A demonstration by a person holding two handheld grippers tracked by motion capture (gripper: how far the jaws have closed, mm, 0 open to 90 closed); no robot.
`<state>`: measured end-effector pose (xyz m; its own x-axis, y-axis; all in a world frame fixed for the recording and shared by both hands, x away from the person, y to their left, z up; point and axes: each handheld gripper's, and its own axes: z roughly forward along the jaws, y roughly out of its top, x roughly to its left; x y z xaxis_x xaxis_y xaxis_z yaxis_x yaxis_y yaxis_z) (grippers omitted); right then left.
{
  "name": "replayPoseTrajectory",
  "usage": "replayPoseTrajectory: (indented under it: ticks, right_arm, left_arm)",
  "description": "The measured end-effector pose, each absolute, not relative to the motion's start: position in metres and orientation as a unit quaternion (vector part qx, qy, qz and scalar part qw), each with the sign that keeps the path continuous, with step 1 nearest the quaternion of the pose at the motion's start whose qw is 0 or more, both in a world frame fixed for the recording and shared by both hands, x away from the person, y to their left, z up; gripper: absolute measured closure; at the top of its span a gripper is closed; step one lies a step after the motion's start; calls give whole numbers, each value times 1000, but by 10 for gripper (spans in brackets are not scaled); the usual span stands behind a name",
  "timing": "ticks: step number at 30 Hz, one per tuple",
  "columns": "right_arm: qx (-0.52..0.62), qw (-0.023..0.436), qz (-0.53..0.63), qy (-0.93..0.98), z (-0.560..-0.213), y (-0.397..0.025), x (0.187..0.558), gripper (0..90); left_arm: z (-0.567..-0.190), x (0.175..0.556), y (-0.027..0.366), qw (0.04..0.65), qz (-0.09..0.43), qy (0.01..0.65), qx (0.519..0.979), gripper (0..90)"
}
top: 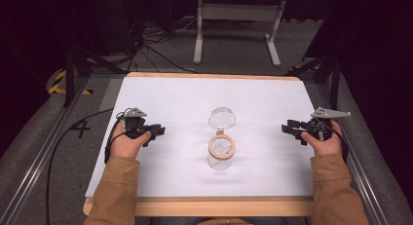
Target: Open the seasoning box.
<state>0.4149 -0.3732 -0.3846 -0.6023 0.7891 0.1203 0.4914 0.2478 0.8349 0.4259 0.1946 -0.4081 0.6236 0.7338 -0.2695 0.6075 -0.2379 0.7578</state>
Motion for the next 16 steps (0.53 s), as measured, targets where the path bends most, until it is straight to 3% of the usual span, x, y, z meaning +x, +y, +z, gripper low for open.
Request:
replayPoseTrajectory:
  ticks: [9, 16]
  right_arm:
    - [471, 156, 356, 792, -415, -382, 429, 435]
    - [473, 148, 356, 792, -416, -380, 429, 411]
  left_arm:
    - [-409, 426, 194, 445, 69, 426, 784, 700]
    - [-408, 425, 192, 447, 68, 423, 785, 676]
